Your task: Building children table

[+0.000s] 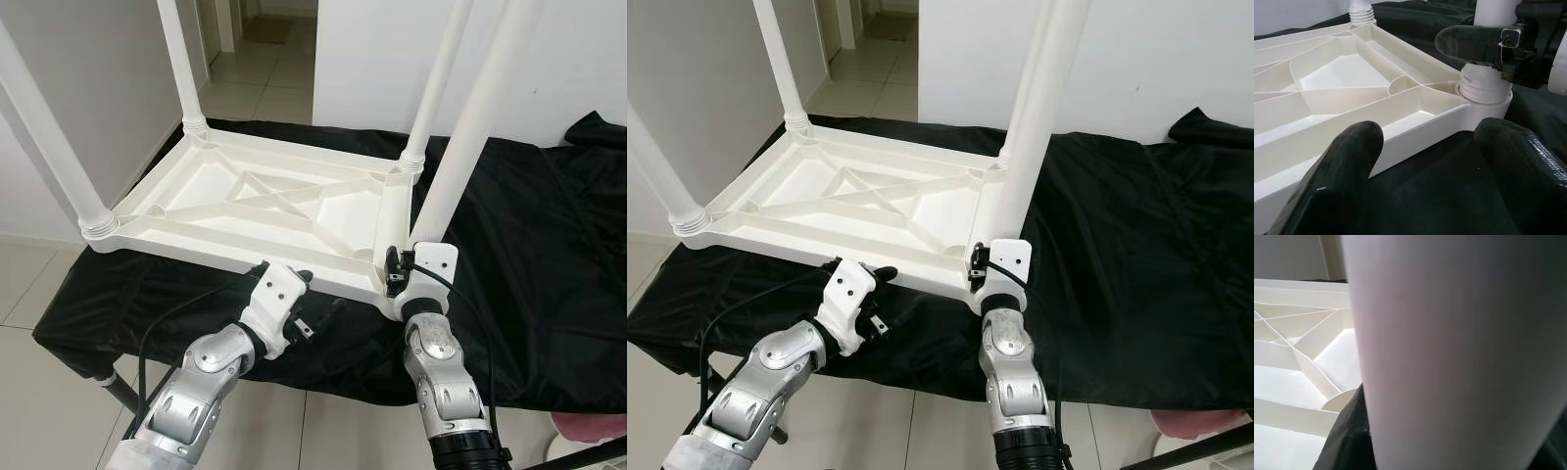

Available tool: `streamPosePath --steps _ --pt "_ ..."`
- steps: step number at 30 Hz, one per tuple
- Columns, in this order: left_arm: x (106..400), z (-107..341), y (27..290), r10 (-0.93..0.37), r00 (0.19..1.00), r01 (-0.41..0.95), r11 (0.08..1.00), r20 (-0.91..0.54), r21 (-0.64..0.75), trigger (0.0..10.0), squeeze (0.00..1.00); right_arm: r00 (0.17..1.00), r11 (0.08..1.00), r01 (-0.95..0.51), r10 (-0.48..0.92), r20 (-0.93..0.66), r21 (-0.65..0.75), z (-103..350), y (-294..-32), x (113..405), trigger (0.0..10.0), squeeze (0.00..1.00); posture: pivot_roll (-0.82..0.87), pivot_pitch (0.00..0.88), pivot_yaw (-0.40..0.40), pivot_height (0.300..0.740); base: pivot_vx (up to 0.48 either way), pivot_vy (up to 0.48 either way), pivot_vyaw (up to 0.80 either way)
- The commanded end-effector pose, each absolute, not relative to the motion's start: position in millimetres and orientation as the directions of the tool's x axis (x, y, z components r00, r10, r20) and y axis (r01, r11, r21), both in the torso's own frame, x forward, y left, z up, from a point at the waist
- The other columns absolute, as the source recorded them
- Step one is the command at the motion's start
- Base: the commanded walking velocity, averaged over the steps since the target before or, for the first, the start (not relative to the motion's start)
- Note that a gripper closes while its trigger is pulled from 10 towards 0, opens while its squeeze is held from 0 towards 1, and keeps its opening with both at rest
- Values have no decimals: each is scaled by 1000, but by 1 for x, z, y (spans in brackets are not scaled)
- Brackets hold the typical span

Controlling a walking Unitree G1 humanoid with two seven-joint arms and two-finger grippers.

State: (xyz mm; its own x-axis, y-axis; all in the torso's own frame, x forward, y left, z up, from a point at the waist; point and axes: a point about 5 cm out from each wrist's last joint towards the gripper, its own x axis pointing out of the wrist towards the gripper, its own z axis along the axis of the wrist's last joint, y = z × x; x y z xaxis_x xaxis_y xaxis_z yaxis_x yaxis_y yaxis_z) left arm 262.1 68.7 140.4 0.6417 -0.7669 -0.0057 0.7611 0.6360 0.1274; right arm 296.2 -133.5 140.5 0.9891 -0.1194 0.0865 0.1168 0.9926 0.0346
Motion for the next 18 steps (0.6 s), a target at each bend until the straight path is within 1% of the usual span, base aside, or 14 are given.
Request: streamPosePath --steps 1,8,9,12,13,14,15,18 --pt "261 142 68 -764 645 757 639 -3 134 10000 0 989 992 122 -125 81 43 141 -144 299 10000 1000 32 21 -11 740 0 0 0" --pt "264 143 67 -760 650 753 645 5 132 10000 0 989 996 88 -87 116 0 148 -152 300 10000 1000 27 23 -17 740 0 0 0" --pt "264 143 67 -759 651 752 646 7 132 10000 0 989 996 89 -88 118 -9 148 -154 300 10000 549 31 24 -22 740 0 0 0" --pt "264 143 67 -757 654 749 649 9 131 10000 0 990 996 83 -81 117 -18 147 -156 301 10000 549 33 23 -25 740 0 0 0" --pt "265 143 68 -751 660 744 656 12 131 10000 0 992 999 33 -30 122 -21 147 -157 301 10000 0 42 23 -31 740 0 0 0" --pt "265 143 68 -751 660 744 656 12 131 10000 0 992 999 33 -30 122 -21 147 -157 301 10000 0 42 23 -31 740 0 0 0" --pt "265 144 69 -747 665 739 660 13 132 10000 0 991 999 -28 32 126 -26 147 -155 301 10000 0 42 23 -31 740 0 0 0" --pt "265 144 70 -744 668 737 663 14 132 10000 0 989 997 -70 73 129 -30 146 -153 301 10000 0 42 23 -31 740 0 0 0"
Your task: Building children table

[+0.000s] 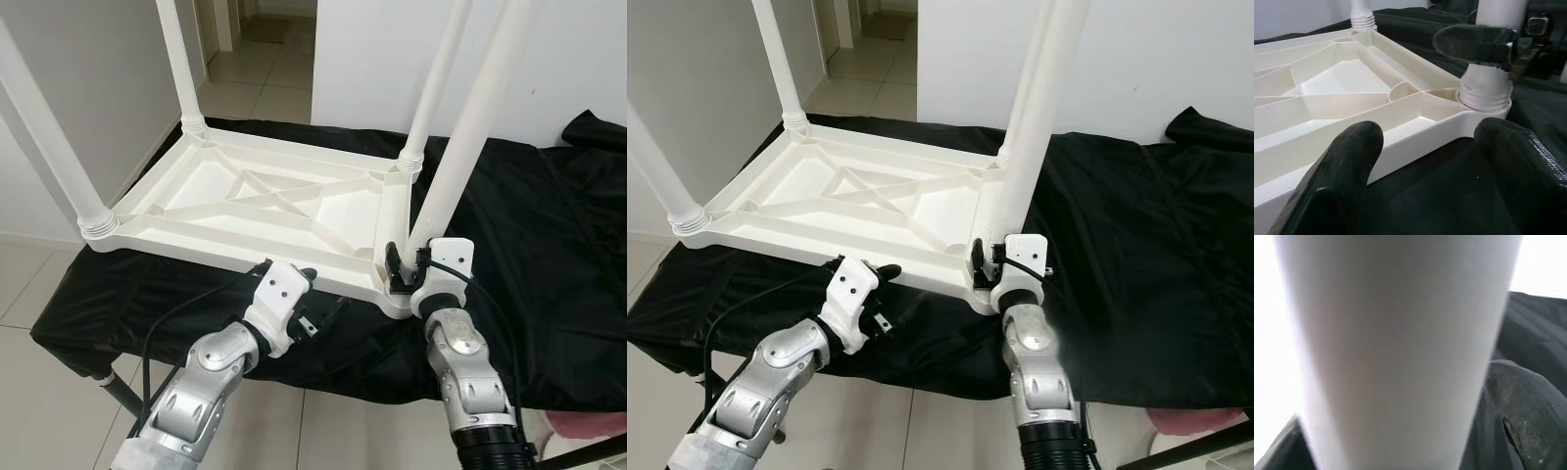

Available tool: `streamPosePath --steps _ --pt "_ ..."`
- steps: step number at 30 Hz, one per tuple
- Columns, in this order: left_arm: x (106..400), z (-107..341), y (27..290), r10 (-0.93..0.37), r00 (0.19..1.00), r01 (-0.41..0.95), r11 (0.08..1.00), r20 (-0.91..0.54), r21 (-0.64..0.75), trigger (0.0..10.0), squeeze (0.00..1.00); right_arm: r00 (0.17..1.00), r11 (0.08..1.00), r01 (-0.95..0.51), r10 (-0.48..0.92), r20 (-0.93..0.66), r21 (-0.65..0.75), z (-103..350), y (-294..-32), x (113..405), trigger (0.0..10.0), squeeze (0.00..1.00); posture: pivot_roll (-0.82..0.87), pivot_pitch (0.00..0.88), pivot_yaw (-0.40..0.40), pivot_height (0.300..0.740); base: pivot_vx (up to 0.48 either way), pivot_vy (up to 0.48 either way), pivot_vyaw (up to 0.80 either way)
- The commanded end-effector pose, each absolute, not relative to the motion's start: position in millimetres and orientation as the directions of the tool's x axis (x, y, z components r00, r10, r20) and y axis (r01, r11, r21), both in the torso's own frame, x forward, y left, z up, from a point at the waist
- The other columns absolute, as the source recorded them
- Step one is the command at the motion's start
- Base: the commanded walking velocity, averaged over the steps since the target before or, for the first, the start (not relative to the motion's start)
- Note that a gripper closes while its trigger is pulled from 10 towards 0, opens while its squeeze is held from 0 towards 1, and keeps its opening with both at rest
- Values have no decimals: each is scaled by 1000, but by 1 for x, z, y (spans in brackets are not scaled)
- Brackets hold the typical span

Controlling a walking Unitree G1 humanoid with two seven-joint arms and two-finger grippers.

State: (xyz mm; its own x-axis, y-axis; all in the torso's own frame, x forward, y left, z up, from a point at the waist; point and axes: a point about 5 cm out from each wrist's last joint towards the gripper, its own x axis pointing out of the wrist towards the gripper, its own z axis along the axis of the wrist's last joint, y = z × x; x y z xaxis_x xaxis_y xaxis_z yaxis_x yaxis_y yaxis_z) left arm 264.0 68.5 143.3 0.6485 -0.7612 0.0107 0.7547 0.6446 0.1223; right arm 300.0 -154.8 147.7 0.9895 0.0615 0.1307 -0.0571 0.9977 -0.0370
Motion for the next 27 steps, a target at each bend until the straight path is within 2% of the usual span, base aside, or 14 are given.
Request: streamPosePath --steps 1,3,6,7,9,14,17,27 --pt "265 144 71 -742 670 734 666 15 133 10000 0 985 993 -113 115 128 -19 146 -153 301 10000 0 48 18 -31 740 0 0 0" --pt "266 145 72 -740 672 732 668 17 134 10000 0 978 986 -166 169 125 -34 145 -154 302 10000 0 49 21 -31 740 0 0 0" --pt "267 147 73 -737 675 729 671 18 138 10000 0 929 931 -354 361 85 -93 142 -160 306 10000 0 46 29 -26 740 0 0 0" --pt "267 147 73 -737 675 729 671 18 138 10000 0 929 931 -354 361 85 -93 142 -160 306 10000 0 46 29 -26 740 0 0 0" --pt "268 147 72 -739 674 730 669 18 138 10000 0 893 889 -437 447 50 -134 142 -164 310 10000 0 38 36 -20 740 0 0 0" --pt "268 147 72 -740 673 731 668 18 139 10000 0 884 878 -457 466 38 -142 141 -166 311 10000 0 38 36 -20 740 0 0 0" --pt "270 151 71 -740 672 730 669 31 142 10000 0 858 847 -504 514 18 -168 145 -169 320 10000 0 24 58 -19 740 0 0 0" --pt "267 154 70 -745 666 735 663 34 139 10000 0 804 793 -579 594 27 -190 148 -165 320 10000 0 28 103 10 740 0 0 0"
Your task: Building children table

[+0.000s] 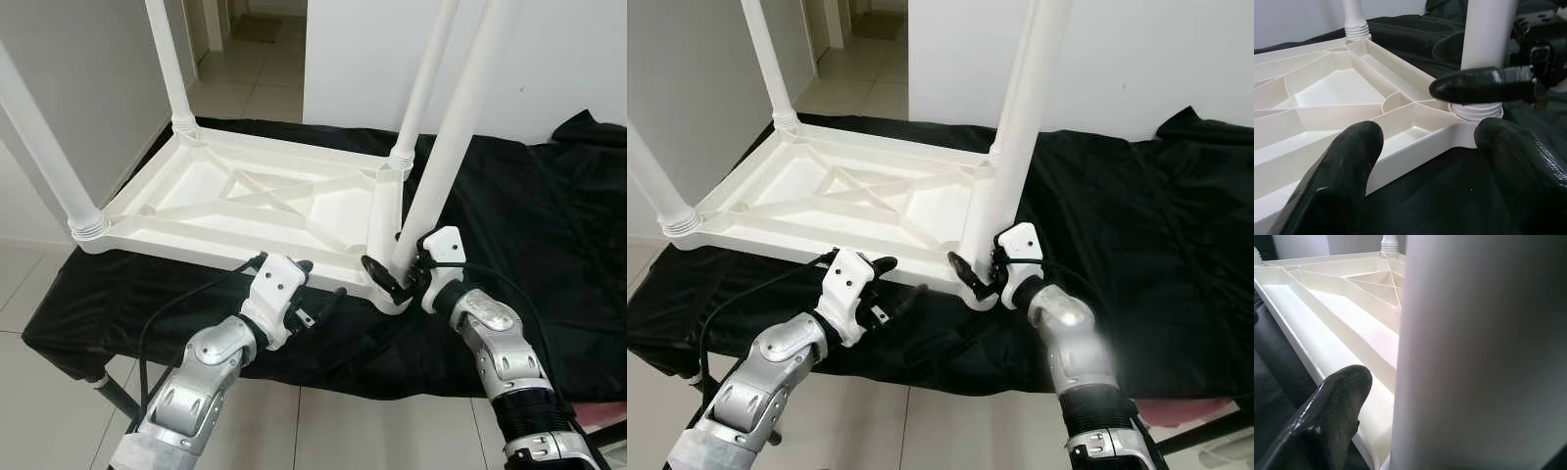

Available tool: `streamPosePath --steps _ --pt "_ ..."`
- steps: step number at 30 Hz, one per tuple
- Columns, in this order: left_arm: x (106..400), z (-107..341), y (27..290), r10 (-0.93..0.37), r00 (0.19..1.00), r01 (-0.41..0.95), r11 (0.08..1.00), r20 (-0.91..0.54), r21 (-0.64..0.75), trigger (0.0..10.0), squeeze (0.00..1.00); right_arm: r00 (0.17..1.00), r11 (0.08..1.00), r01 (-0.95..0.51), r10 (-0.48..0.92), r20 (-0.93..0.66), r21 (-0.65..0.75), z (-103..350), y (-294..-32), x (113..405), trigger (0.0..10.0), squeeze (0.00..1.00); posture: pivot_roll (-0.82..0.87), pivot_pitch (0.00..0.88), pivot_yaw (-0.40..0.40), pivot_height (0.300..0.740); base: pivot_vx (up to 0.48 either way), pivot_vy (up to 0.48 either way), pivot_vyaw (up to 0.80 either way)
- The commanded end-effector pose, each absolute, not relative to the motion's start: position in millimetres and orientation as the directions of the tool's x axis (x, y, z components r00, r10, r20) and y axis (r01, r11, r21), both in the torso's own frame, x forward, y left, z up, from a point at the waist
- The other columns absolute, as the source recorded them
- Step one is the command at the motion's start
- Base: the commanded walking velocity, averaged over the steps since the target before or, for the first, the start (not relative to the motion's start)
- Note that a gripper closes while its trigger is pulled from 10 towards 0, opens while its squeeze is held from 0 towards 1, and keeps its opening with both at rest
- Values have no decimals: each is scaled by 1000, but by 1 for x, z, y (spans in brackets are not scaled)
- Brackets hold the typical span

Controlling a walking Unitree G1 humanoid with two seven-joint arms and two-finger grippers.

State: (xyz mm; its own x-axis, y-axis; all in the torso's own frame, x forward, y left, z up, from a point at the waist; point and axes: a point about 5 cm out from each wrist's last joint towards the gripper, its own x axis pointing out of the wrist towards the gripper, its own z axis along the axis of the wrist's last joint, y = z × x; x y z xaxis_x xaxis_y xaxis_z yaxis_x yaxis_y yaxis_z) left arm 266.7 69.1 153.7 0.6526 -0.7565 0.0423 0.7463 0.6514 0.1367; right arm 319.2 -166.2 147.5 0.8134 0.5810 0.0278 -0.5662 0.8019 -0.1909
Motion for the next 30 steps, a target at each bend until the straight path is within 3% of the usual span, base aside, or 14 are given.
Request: streamPosePath --steps 1,15,16,18,19,26,27,28,30 --pt "267 154 71 -745 666 735 663 32 140 10000 0 800 789 -585 600 30 -189 148 -165 320 10000 0 27 105 18 740 0 0 0" --pt "263 152 76 -747 664 739 659 12 140 10000 0 796 788 -589 604 42 -178 147 -166 322 10000 0 35 95 20 740 0 0 0" --pt "263 151 76 -747 664 739 659 11 140 10000 0 796 790 -588 603 45 -175 147 -165 321 3686 0 39 89 16 740 0 0 0" --pt "264 151 75 -747 664 739 658 8 142 10000 0 795 790 -589 604 54 -169 147 -164 320 1647 0 43 77 12 740 0 0 0" --pt "264 151 75 -747 665 739 659 8 143 10000 0 797 792 -588 602 55 -165 147 -164 320 0 0 44 74 9 740 0 0 0" --pt "265 150 75 -744 668 736 662 9 142 10000 0 805 802 -578 591 58 -148 144 -163 318 0 0 46 60 -3 740 0 0 0" --pt "265 150 75 -744 669 735 663 9 142 10000 0 813 811 -567 580 63 -144 143 -163 317 1216 0 42 57 -8 740 0 0 0" --pt "265 150 75 -743 669 735 663 8 142 10000 0 824 823 -551 562 67 -137 143 -163 315 10000 0 39 56 -7 740 0 0 0" --pt "264 149 75 -744 668 736 662 7 142 10000 0 840 841 -527 537 75 -123 143 -162 312 10000 0 36 55 -10 740 0 0 0"
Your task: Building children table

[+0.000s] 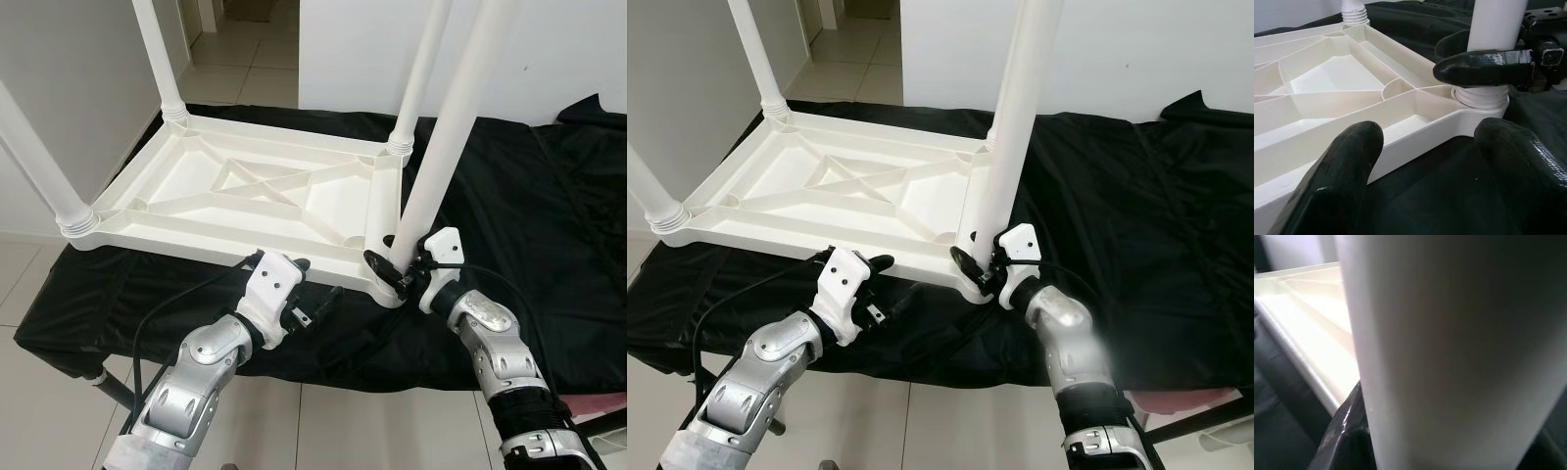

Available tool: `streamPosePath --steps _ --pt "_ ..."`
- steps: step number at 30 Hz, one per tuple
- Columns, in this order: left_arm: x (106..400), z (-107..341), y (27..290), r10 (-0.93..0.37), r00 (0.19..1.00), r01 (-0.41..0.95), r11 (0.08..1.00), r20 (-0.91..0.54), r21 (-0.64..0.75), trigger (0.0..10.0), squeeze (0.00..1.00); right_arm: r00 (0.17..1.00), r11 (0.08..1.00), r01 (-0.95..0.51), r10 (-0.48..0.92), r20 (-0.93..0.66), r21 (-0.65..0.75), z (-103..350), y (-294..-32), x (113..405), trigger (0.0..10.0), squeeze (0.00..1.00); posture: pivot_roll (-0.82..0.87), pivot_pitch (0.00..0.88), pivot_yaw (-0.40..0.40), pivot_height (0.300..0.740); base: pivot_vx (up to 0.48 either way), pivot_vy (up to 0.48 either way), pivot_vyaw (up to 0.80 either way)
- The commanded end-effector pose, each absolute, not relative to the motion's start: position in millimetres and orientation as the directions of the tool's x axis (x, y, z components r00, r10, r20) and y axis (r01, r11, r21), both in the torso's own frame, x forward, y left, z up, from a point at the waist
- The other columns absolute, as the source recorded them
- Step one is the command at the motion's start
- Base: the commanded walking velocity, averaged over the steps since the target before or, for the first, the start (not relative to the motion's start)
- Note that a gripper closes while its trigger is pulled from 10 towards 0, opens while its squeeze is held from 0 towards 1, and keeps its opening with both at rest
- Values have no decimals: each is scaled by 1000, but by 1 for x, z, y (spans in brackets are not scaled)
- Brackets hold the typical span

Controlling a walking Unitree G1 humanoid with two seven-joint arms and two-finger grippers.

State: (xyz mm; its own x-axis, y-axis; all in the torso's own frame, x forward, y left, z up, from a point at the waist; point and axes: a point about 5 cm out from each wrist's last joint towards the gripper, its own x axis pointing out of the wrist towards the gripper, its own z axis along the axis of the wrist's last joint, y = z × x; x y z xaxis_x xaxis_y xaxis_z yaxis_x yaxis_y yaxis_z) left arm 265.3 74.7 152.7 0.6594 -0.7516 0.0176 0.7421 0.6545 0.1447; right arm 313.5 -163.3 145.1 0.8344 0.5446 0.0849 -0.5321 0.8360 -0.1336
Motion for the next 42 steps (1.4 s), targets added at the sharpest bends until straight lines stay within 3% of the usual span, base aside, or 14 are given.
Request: streamPosePath --steps 1,6,11,18,20,24,31,32,42 --pt "264 149 75 -745 667 737 661 7 141 10000 0 844 846 -520 530 78 -117 143 -162 310 10000 0 35 54 -10 740 0 0 0" --pt "264 149 74 -746 665 739 659 6 140 10000 0 880 884 -457 466 92 -102 143 -162 308 10000 0 30 55 -11 740 0 0 0" --pt "265 149 71 -752 659 744 654 8 139 10000 0 981 984 -180 180 69 -7 141 -159 302 10000 0 19 55 -7 740 0 0 0" --pt "269 150 71 -759 651 750 645 10 144 10000 0 995 997 57 -61 82 51 146 -151 294 10000 0 11 53 11 740 0 0 0" --pt "269 150 71 -759 651 750 645 10 144 10000 0 995 997 57 -61 82 51 146 -151 294 10000 0 11 53 11 740 0 0 0" --pt "272 154 71 -762 647 752 640 13 159 10000 0 980 978 184 -191 59 100 142 -138 288 10000 0 13 52 20 740 0 0 0" --pt "274 155 72 -763 647 751 640 13 163 10000 0 980 981 146 -160 116 126 158 -129 289 10000 0 14 51 23 740 0 0 0" --pt "274 155 72 -762 647 751 640 14 163 10000 0 979 982 138 -155 131 127 160 -130 288 10000 1000 14 52 22 740 0 0 0" --pt "273 153 71 -763 646 753 639 11 159 10000 0 982 993 54 -72 177 102 163 -134 285 10000 1000 10 53 22 740 0 0 0"
